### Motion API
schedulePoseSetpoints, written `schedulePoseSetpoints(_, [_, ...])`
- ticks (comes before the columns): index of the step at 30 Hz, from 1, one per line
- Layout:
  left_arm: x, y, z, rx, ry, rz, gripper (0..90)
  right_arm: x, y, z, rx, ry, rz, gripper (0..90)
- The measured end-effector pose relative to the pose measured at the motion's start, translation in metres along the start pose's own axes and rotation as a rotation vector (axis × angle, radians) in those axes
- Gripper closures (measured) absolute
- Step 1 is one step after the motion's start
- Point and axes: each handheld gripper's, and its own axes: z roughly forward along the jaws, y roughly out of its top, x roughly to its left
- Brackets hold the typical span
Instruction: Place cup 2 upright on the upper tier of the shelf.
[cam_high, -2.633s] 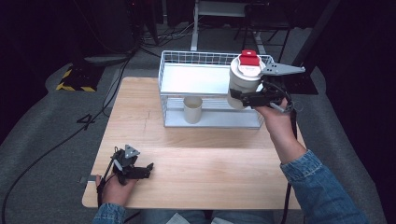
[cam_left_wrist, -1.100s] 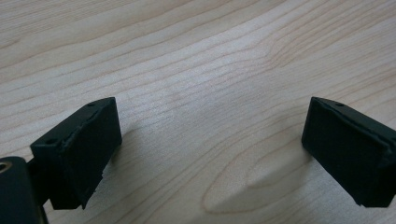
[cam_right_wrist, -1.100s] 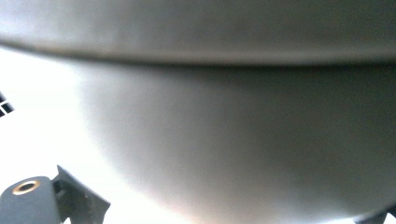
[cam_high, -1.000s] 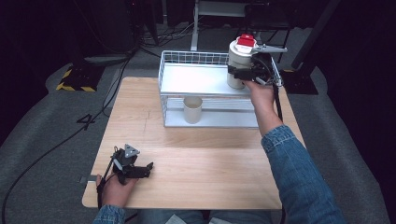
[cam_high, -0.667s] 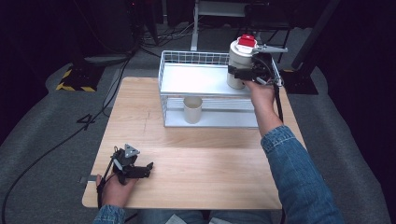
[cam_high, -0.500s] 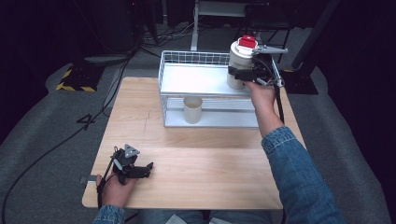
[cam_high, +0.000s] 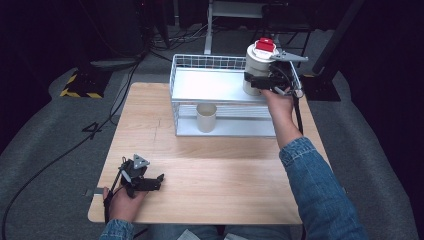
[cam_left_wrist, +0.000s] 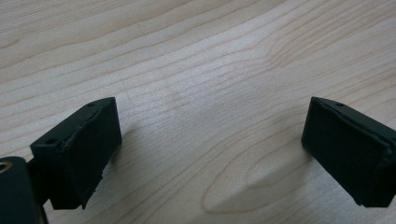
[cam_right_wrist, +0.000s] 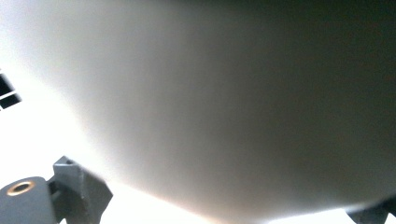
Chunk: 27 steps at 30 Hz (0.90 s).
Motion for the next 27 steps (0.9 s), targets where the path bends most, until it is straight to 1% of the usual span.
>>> schedulePoseSetpoints(5, [0.000, 0.000, 0.000, 0.003, -0.003, 0.001, 5.4, 0.000, 0.000, -0.001, 0.001, -0.013, -0.006, 6.2])
schedulePoseSetpoints(9, [0.000, 0.000, 0.000, 0.003, -0.003, 0.001, 5.4, 0.001, 0.001, -0.002, 0.000, -0.034, -0.017, 1.4])
schedulePoseSetpoints(13, [0.000, 0.000, 0.000, 0.003, -0.003, 0.001, 5.4, 0.000, -0.001, -0.004, 0.016, -0.027, 0.000, 0.5])
schedulePoseSetpoints(16, [0.000, 0.000, 0.000, 0.004, -0.003, 0.001, 5.4, -0.001, -0.002, -0.007, 0.013, -0.030, 0.002, 0.5])
schedulePoseSetpoints(19, [0.000, 0.000, 0.000, 0.003, -0.003, 0.001, 5.4, -0.002, -0.002, -0.011, 0.011, -0.016, 0.011, 0.5])
schedulePoseSetpoints(21, [0.000, 0.000, 0.000, 0.004, -0.003, 0.002, 5.4, -0.002, -0.001, -0.014, 0.003, -0.014, 0.004, 0.5])
schedulePoseSetpoints(27, [0.000, 0.000, 0.000, 0.003, -0.003, 0.001, 5.4, 0.000, 0.001, -0.023, 0.010, -0.003, -0.035, 0.5])
